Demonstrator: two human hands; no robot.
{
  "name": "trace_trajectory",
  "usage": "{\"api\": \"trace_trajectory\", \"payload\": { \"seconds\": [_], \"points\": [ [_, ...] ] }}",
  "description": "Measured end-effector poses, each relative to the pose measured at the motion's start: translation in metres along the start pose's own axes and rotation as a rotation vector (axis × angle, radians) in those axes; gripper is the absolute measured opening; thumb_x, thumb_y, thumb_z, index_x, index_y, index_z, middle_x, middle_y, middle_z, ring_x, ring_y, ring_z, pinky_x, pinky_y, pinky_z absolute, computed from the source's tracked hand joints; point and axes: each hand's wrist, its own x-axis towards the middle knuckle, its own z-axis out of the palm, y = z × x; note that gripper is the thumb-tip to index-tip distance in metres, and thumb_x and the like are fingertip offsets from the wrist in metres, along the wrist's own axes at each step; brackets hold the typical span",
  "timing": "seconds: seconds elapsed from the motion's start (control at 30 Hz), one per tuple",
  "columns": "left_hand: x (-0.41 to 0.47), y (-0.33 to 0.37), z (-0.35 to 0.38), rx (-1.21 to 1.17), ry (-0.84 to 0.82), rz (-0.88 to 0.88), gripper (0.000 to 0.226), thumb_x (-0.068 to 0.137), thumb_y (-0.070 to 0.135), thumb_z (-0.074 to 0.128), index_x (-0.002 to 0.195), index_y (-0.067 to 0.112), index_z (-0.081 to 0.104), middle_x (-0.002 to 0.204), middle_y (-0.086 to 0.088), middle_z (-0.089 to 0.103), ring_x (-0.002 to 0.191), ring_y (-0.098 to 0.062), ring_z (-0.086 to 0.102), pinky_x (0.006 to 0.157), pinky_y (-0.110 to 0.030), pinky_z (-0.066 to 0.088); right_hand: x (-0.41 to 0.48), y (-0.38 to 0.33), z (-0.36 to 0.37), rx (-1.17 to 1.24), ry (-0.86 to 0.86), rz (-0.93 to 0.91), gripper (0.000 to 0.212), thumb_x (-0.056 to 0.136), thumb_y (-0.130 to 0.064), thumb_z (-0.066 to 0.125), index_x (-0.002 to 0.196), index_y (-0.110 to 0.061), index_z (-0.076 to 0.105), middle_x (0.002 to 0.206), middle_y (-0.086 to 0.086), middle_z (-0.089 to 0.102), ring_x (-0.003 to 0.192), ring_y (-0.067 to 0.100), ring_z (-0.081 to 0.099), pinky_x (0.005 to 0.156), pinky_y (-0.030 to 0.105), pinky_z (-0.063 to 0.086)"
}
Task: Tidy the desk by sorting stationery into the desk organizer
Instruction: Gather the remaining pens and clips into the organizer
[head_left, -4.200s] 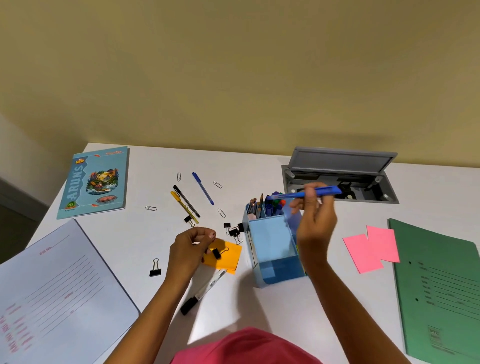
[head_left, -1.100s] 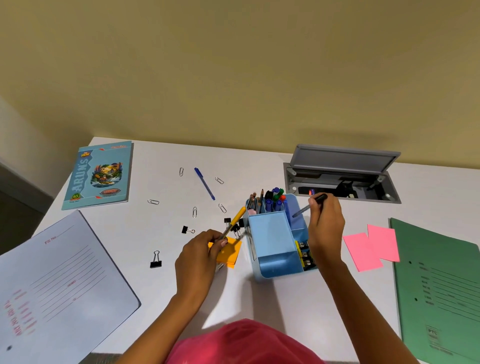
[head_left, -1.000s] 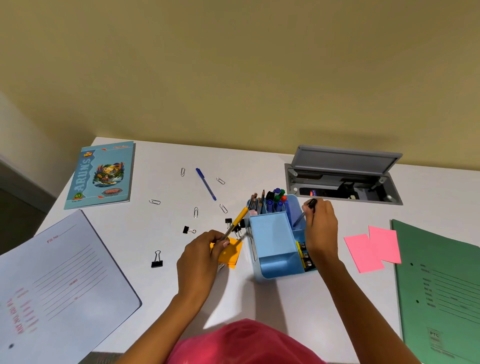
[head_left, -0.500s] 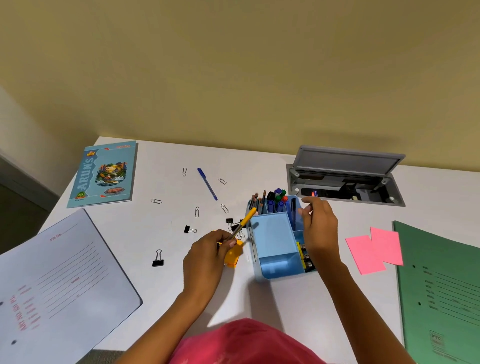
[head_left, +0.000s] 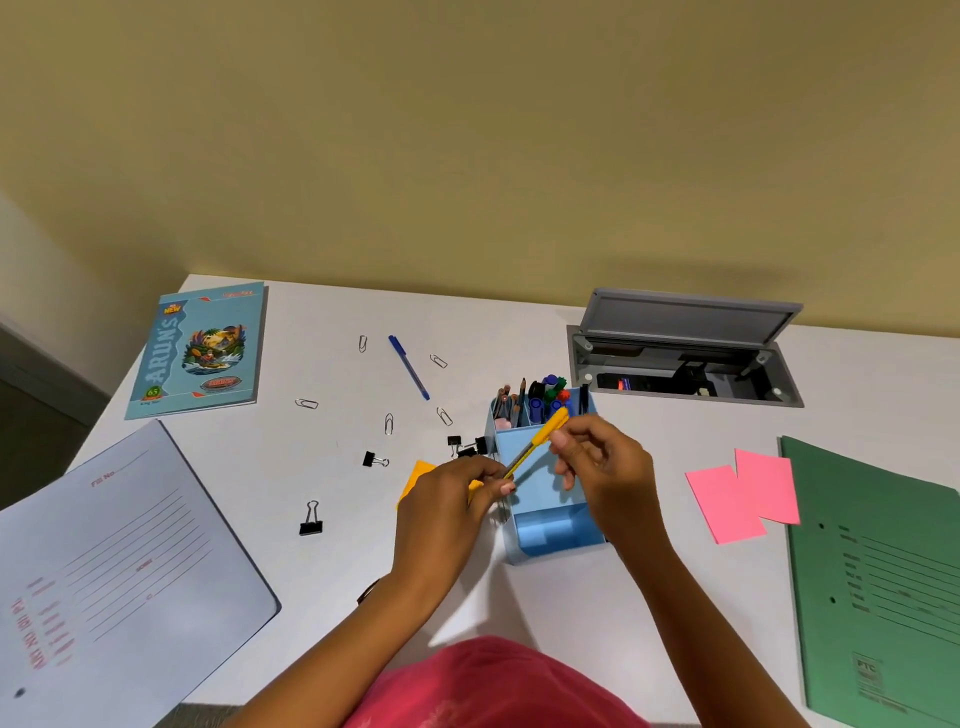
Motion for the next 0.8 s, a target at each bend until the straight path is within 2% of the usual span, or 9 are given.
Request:
{"api": "trace_trajectory", "payload": {
  "seconds": [0.17,0.27,0.33,0.4,0.47,0.63,0.8],
  "points": [
    [0.003,-0.002,-0.002,-0.039,0.073,-0.047,0.007,0.088,0.039,0.06,0.09,0.039,0.067,0.079,0.032,0.062,0.07,0.001,0.052,0.061,-0.021,0.037,0.006,-0.006,-0.015,-0.051,0.269,-0.152,0.013,0.095,-0.017,0.055,0.088,-0.007,0.061,0.066,0.007,0.061,0.058,0.014,0.055,0.056,0.019,0.046],
    [0.005,-0.005,-0.003,-0.022,0.096,-0.075,0.01,0.089,0.039,0.058,0.093,0.037,0.068,0.088,0.026,0.066,0.073,0.0,0.054,0.065,-0.025,0.043,0.014,0.001,-0.026,-0.22,0.492,-0.24,0.012,0.095,-0.022,0.055,0.091,-0.012,0.059,0.075,0.006,0.061,0.068,0.02,0.058,0.058,0.024,0.047],
    [0.006,-0.009,-0.003,-0.006,0.094,-0.095,0.012,0.09,0.039,0.057,0.094,0.036,0.068,0.09,0.024,0.067,0.076,0.001,0.054,0.066,-0.024,0.044,0.019,0.006,-0.031,-0.346,0.566,-0.289,0.01,0.095,-0.019,0.054,0.093,-0.011,0.06,0.079,0.004,0.058,0.07,0.015,0.054,0.059,0.019,0.043],
    [0.008,-0.015,-0.001,0.014,0.084,-0.111,0.013,0.09,0.041,0.055,0.094,0.036,0.067,0.091,0.023,0.068,0.078,0.002,0.055,0.065,-0.023,0.043,0.023,0.013,-0.033,-0.431,0.565,-0.298,0.009,0.095,-0.016,0.054,0.094,-0.008,0.06,0.08,0.002,0.055,0.07,0.009,0.048,0.059,0.009,0.036],
    [0.009,-0.021,0.002,0.04,0.076,-0.121,0.014,0.091,0.043,0.054,0.094,0.037,0.066,0.091,0.021,0.068,0.081,-0.002,0.057,0.066,-0.025,0.045,0.026,0.024,-0.032,-0.496,0.517,-0.295,0.01,0.094,-0.013,0.053,0.094,-0.006,0.06,0.082,0.003,0.054,0.069,0.009,0.047,0.061,0.006,0.034],
    [0.013,-0.029,0.007,0.084,0.066,-0.158,0.015,0.092,0.043,0.051,0.094,0.038,0.065,0.089,0.018,0.067,0.082,-0.008,0.058,0.067,-0.028,0.046,0.038,0.055,-0.027,-0.621,0.335,-0.21,0.01,0.094,-0.012,0.053,0.096,-0.005,0.059,0.09,0.008,0.057,0.077,0.012,0.05,0.061,0.006,0.032],
    [0.038,-0.044,0.008,0.149,0.083,-0.208,0.015,0.093,0.041,0.05,0.091,0.035,0.064,0.088,0.016,0.066,0.082,-0.013,0.061,0.063,-0.027,0.04,0.047,0.072,-0.021,-0.597,0.289,-0.223,0.012,0.094,-0.011,0.054,0.1,-0.003,0.06,0.092,0.01,0.06,0.079,0.015,0.055,0.063,0.004,0.036]
  ]
}}
